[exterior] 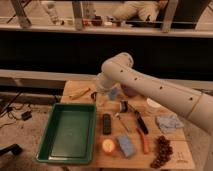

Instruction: Place banana in plastic cup

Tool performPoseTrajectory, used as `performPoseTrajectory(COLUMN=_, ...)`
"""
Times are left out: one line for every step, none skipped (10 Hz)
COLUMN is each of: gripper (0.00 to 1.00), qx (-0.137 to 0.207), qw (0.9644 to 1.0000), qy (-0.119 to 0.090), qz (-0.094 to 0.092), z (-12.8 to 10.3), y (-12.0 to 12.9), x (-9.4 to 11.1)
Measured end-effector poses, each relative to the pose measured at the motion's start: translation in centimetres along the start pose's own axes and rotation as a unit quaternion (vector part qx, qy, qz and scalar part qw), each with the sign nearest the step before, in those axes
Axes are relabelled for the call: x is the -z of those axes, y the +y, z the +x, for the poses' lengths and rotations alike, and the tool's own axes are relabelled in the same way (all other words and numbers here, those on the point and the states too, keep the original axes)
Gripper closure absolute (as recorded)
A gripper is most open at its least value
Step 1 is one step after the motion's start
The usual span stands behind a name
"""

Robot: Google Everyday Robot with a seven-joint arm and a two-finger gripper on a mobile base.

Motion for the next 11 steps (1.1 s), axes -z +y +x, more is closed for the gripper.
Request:
performPoseTrajectory(gripper=0.20, qx=-0.004, qw=1.0000, qy=-0.002, qz=0.000, z=0.4, y=-1.2, x=-1.6)
performPoseTrajectory(gripper=0.20, qx=-0.007, qw=1.0000, qy=-0.004, qz=-0.004, z=0.5, y=-2.0, x=-2.8)
performPoseTrajectory(gripper=0.20, qx=-0.010, qw=0.9999, qy=-0.006, qz=-0.011, z=0.5, y=-3.0, x=-4.4)
performPoseTrajectory(gripper=0.20, qx=-0.011, qw=0.9998, qy=-0.006, qz=-0.013, z=0.6, y=-3.2, x=-4.7)
performPoseTrajectory(gripper=0.20, qx=-0.012, qw=0.9998, qy=-0.006, qz=-0.014, z=0.7, y=-3.4, x=-4.9)
performPoseTrajectory(gripper=0.20, qx=-0.012, qw=0.9998, qy=-0.006, qz=-0.014, z=0.7, y=-3.4, x=-4.9)
performPoseTrajectory(gripper=0.20, qx=-0.012, qw=0.9998, qy=-0.006, qz=-0.014, z=0.7, y=-3.4, x=-4.9)
performPoseTrajectory(gripper=0.20, qx=-0.013, qw=0.9998, qy=-0.006, qz=-0.014, z=0.7, y=-3.4, x=-4.9)
performPoseTrajectory(gripper=0.20, qx=-0.012, qw=0.9998, qy=-0.005, qz=-0.014, z=0.7, y=-3.3, x=-4.9)
performPoseTrajectory(gripper=0.20, qx=-0.011, qw=0.9998, qy=-0.007, qz=-0.013, z=0.7, y=-3.3, x=-5.0)
performPoseTrajectory(gripper=0.20, qx=-0.007, qw=0.9999, qy=-0.007, qz=-0.013, z=0.4, y=-3.4, x=-5.3)
